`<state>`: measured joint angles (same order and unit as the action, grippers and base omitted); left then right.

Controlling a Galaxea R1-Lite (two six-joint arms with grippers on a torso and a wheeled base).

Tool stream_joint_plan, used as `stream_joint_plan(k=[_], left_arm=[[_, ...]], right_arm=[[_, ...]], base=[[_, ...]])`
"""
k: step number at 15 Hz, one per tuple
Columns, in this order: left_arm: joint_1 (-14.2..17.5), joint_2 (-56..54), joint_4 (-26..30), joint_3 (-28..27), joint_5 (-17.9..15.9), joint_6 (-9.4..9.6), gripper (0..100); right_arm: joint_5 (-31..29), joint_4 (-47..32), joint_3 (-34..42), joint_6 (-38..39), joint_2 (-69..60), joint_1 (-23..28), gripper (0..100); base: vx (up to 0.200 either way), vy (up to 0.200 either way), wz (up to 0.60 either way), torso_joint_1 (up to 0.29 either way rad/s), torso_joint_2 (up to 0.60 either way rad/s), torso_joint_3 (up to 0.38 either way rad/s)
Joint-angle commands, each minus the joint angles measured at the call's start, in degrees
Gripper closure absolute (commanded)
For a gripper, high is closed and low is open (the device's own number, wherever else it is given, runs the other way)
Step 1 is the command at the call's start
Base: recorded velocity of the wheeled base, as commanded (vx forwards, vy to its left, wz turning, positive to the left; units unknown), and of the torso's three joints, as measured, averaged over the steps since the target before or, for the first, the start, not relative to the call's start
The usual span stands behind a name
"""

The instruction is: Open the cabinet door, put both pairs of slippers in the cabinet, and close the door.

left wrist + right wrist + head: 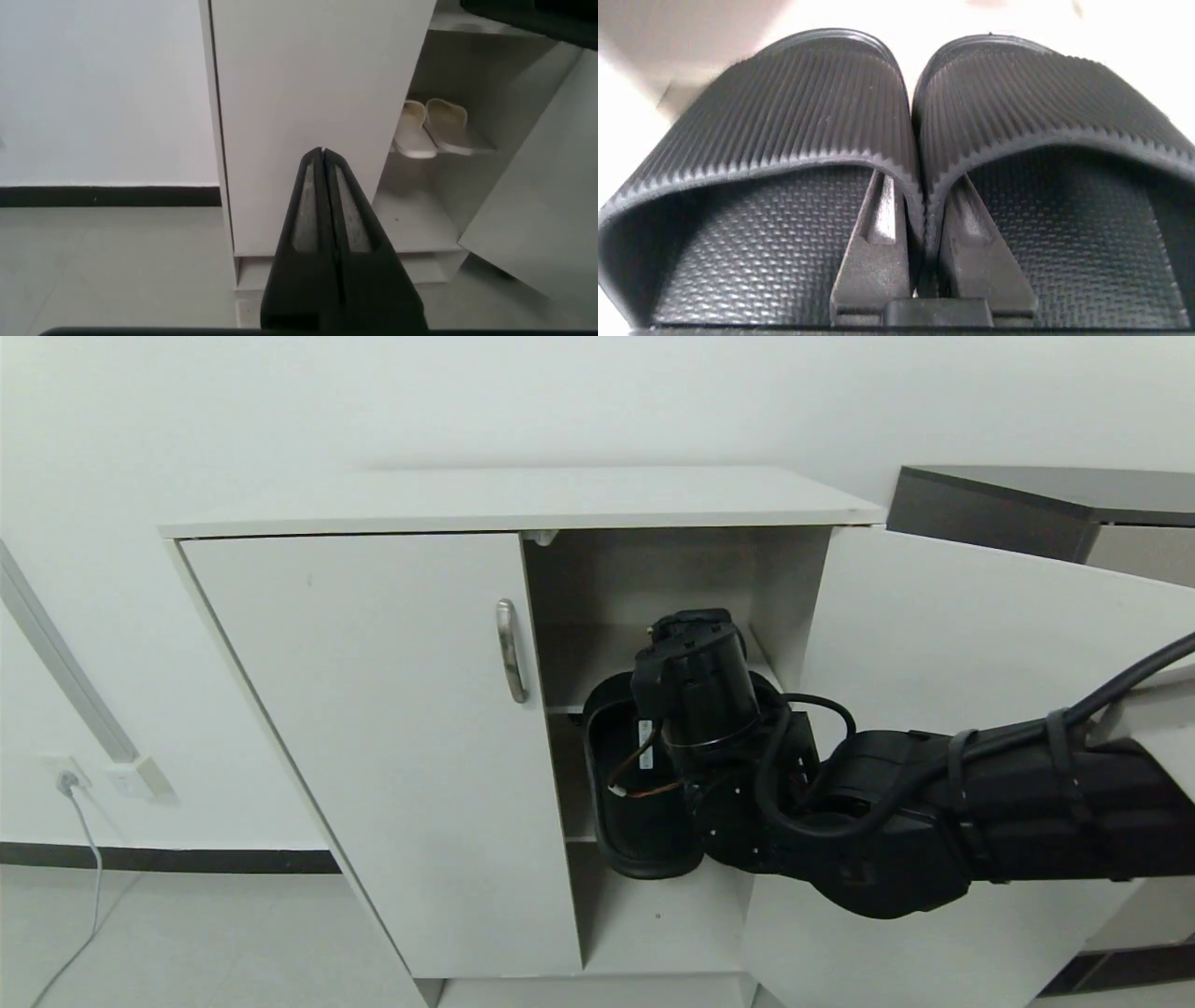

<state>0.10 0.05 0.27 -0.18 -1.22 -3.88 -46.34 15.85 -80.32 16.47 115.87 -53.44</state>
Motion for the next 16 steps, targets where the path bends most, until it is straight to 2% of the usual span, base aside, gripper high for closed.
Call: stream_joint_plan(k=[1, 5, 8, 11, 16], left_arm=[[0.08, 0.04, 0.0, 0.01, -0.01, -0.08, 100], [-0.01, 0.04, 0.0, 0.01, -0.01, -0.08, 100], [-0.01, 0.04, 0.0, 0.01, -0.01, -0.08, 100], [-0.01, 0.04, 0.0, 0.01, -0.01, -0.08, 100], [0.08, 0.04, 0.0, 0.01, -0.01, -0.08, 100]], right_arm=[[0.11, -0.03, -0.01, -0.03, -0.03, -0.08, 100], [0.19, 0.06, -0.01, 0.14, 0.23, 0.36, 100], [0.81, 3.31, -1.24, -1.0, 3.13, 3.52, 100], [3.27, 3.31, -3.0, -1.53, 4.36, 4.49, 100], [3.53, 3.22, -7.57, -4.52, 7.61, 7.04, 100]], base=[[0.2, 0.0, 0.0, 0.002, 0.0, 0.002], [0.2, 0.0, 0.0, 0.001, 0.01, 0.004], [0.0, 0.0, 0.0, 0.0, 0.0, 0.0], [0.0, 0.0, 0.0, 0.0, 0.0, 0.0], [0.0, 0.0, 0.0, 0.0, 0.0, 0.0]])
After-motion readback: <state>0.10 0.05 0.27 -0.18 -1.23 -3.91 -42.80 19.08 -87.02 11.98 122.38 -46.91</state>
